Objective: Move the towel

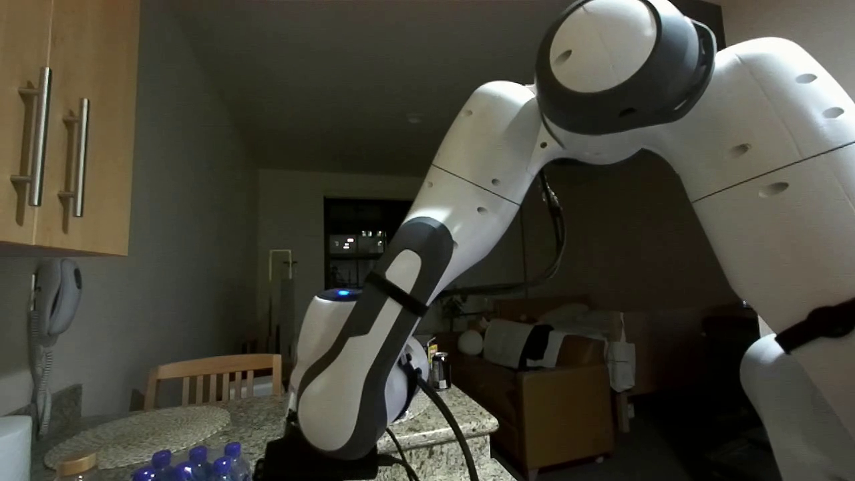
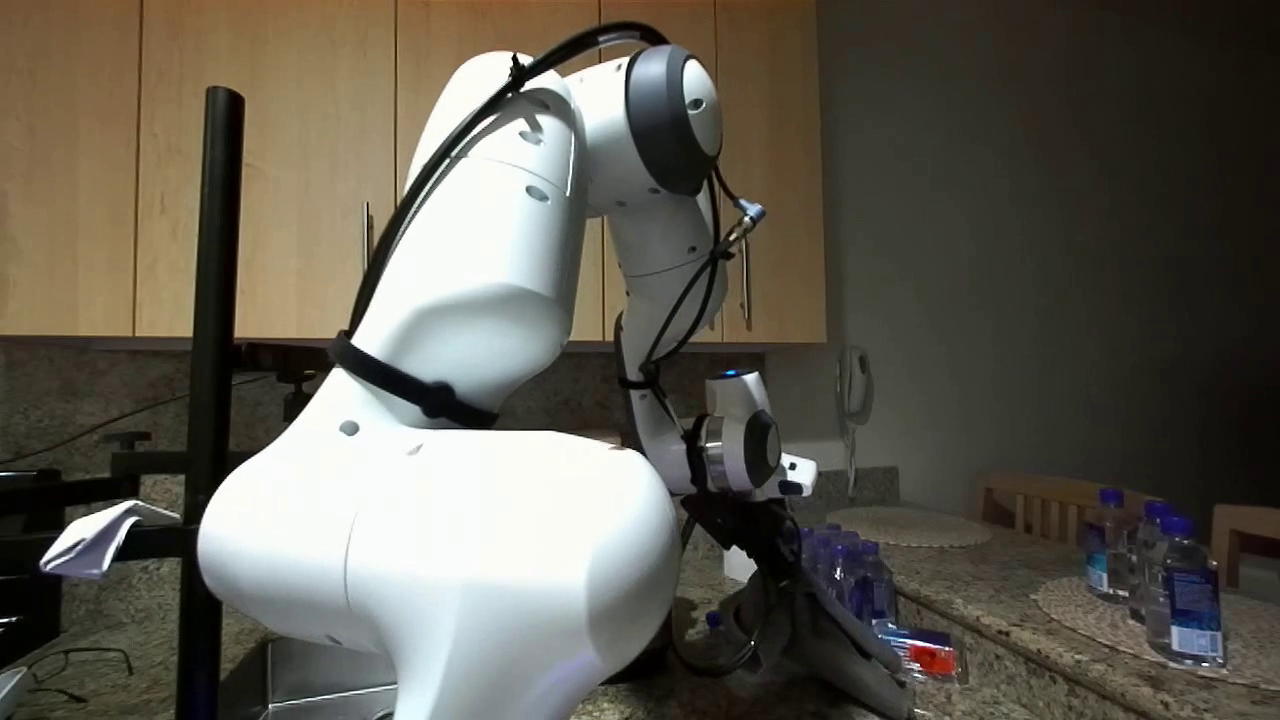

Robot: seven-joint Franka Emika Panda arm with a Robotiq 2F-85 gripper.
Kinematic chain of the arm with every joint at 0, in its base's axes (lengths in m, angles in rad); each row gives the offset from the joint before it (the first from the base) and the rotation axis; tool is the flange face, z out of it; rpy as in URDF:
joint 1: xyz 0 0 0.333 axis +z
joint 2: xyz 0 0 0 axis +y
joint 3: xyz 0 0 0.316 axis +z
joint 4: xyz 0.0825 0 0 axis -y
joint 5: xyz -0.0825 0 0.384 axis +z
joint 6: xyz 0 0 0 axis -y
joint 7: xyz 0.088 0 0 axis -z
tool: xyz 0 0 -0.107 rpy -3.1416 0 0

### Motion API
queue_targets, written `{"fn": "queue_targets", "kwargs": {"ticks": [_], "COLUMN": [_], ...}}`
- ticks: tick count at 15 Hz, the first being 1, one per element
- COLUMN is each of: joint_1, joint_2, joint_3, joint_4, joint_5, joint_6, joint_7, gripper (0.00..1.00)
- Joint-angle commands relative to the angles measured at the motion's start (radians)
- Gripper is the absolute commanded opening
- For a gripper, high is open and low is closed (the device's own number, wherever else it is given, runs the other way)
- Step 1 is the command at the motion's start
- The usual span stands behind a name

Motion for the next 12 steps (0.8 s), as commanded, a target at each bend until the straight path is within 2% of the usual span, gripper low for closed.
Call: {"fn": "queue_targets", "kwargs": {"ticks": [1,7,8,9,11,12], "joint_1": [0.155,0.48,0.52,0.551,0.567,0.538], "joint_2": [0.012,0.133,0.156,0.173,0.189,0.166], "joint_3": [-0.122,-0.408,-0.439,-0.461,-0.445,-0.426], "joint_4": [0.001,0.086,0.098,0.106,0.11,0.101], "joint_5": [-0.125,-0.349,-0.363,-0.365,-0.329,-0.326], "joint_6": [0.038,0.043,0.04,0.034,0.002,0.008], "joint_7": [0.212,0.624,0.669,0.701,0.697,0.654], "gripper": [0.1,0.1,0.1,0.1,0.1,0.15]}}
